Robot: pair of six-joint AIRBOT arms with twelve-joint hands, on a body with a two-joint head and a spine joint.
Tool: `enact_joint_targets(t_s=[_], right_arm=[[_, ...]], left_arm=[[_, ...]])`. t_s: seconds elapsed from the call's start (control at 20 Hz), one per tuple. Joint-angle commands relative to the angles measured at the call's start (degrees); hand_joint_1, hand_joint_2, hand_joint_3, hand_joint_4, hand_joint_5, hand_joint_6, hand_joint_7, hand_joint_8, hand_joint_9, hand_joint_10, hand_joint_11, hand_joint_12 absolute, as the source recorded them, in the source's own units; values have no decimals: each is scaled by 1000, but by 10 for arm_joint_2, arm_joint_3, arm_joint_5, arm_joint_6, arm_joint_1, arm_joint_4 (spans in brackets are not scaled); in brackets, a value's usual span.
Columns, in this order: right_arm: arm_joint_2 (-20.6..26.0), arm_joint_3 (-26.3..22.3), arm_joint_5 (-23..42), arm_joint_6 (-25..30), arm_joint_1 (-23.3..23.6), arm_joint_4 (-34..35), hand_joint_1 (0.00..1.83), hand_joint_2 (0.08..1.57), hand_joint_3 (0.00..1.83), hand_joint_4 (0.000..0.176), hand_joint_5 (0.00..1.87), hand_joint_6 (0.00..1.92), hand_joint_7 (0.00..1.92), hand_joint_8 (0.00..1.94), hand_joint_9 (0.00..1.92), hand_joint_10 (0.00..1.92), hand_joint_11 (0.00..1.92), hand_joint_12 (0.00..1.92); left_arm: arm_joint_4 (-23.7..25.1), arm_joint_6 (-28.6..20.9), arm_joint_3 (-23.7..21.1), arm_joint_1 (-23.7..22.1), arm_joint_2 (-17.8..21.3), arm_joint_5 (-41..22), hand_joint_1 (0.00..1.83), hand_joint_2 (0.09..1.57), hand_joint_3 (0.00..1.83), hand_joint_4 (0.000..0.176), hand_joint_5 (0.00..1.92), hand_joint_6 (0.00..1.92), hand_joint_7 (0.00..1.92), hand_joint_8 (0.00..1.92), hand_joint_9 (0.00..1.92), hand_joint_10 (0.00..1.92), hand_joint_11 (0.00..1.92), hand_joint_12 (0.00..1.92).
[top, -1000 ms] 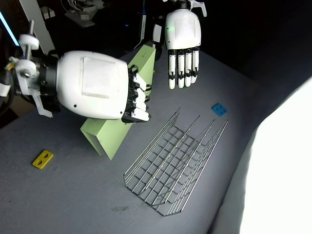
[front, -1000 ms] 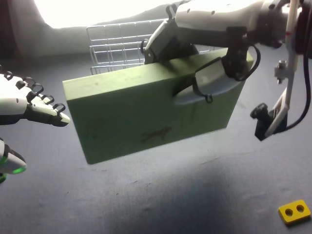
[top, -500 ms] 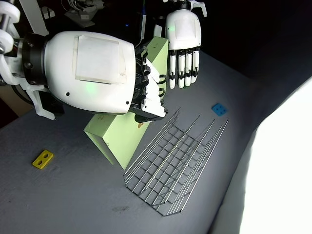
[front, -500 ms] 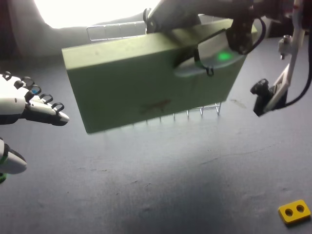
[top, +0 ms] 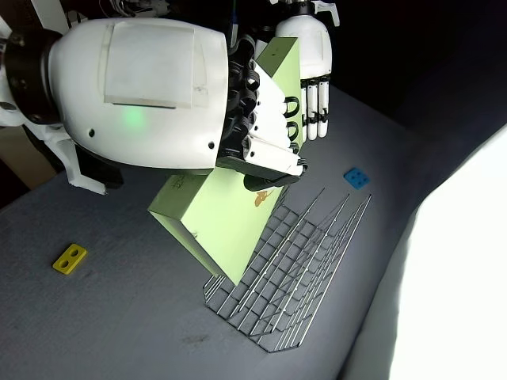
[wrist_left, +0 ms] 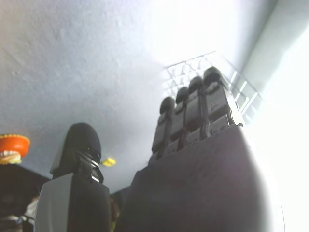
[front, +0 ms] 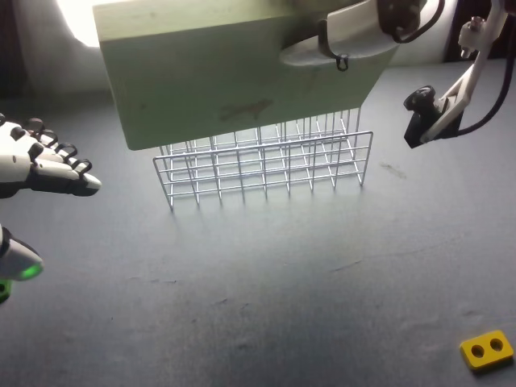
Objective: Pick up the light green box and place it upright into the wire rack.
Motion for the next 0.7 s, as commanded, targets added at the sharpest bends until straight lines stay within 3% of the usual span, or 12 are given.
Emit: enact_joint_targets(t_s=[0.0,0.15,0.3,0.4,0.45,0.55,0.6,0.65], right_arm=[[2,6,90,0,9,-11,1359,1178,0,0,845,1013,895,1263,735,1495,570,1763],[1,8,101,0,7,-32,1362,1167,0,0,862,1021,916,1195,756,1476,566,1759],[-7,24,95,-1,-5,-4,1365,1156,0,0,875,977,930,1195,782,1439,595,1738],[-12,34,95,-1,-11,12,1365,1156,0,0,866,994,926,1189,793,1433,588,1726],[-15,39,95,-1,-14,13,1261,1143,0,0,910,972,963,1209,839,1360,601,1712],[-20,45,92,-1,-17,14,1231,1143,0,0,912,981,962,1224,847,1329,590,1713],[-21,47,88,-1,-18,16,1228,1147,1,0,903,995,951,1243,841,1336,575,1728],[-24,49,82,-2,-20,20,1340,1146,0,0,879,995,946,1152,832,1385,589,1706]], left_arm=[[7,3,7,-3,-5,41,375,1252,0,0,66,5,84,6,61,2,4,135],[7,9,16,-2,-7,41,373,1243,0,0,70,2,97,1,74,2,0,268],[7,10,24,1,-7,41,326,1254,3,0,28,3,24,3,29,4,0,20],[7,10,28,2,-8,41,314,1256,3,0,29,7,37,9,27,4,37,19],[7,10,30,2,-9,41,313,1255,3,0,28,6,46,12,27,4,42,22],[7,10,32,2,-9,41,333,1253,0,0,33,7,51,1,31,3,1,141],[7,11,34,2,-10,41,325,1257,0,0,19,2,32,2,14,3,0,86],[7,11,36,2,-11,41,297,1267,2,0,3,0,6,0,2,0,0,16]])
